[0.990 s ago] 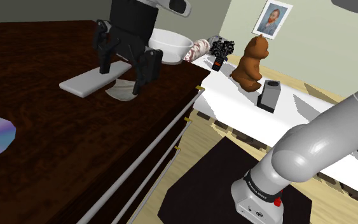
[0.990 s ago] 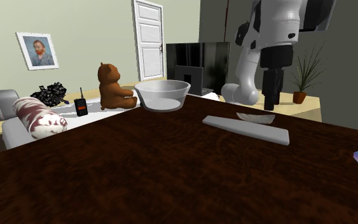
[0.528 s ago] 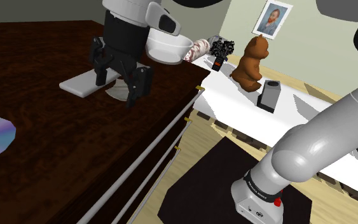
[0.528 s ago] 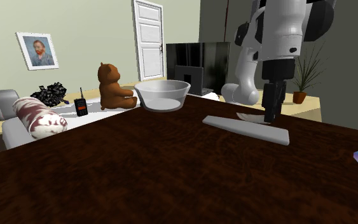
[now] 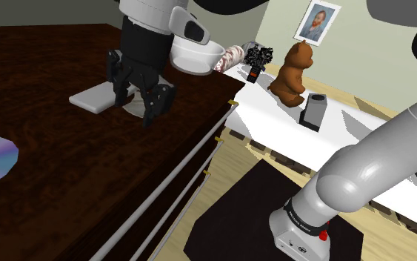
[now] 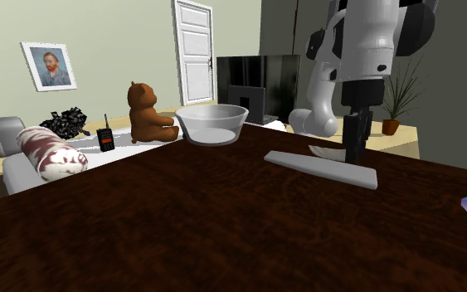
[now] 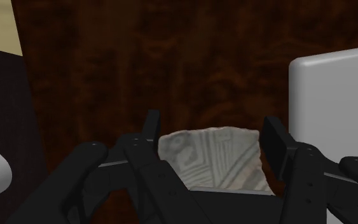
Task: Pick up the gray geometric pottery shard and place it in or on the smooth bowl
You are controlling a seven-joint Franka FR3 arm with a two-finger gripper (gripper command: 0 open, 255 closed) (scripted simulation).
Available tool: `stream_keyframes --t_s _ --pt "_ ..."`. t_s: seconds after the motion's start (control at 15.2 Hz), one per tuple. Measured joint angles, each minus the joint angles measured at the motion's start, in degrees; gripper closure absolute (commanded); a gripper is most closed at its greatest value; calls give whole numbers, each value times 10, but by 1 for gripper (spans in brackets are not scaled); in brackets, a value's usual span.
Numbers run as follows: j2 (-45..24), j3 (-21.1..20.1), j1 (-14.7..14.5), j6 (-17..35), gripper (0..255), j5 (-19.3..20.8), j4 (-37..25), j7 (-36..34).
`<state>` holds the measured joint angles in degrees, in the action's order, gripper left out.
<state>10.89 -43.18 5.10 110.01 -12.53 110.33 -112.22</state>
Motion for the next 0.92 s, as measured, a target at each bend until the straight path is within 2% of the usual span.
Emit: stream_keyframes --t_s 0.59,0.92 --pt "0 0 0 0 255 0 0 0" --pt "0 2 1 -31 255 2 -31 -4"
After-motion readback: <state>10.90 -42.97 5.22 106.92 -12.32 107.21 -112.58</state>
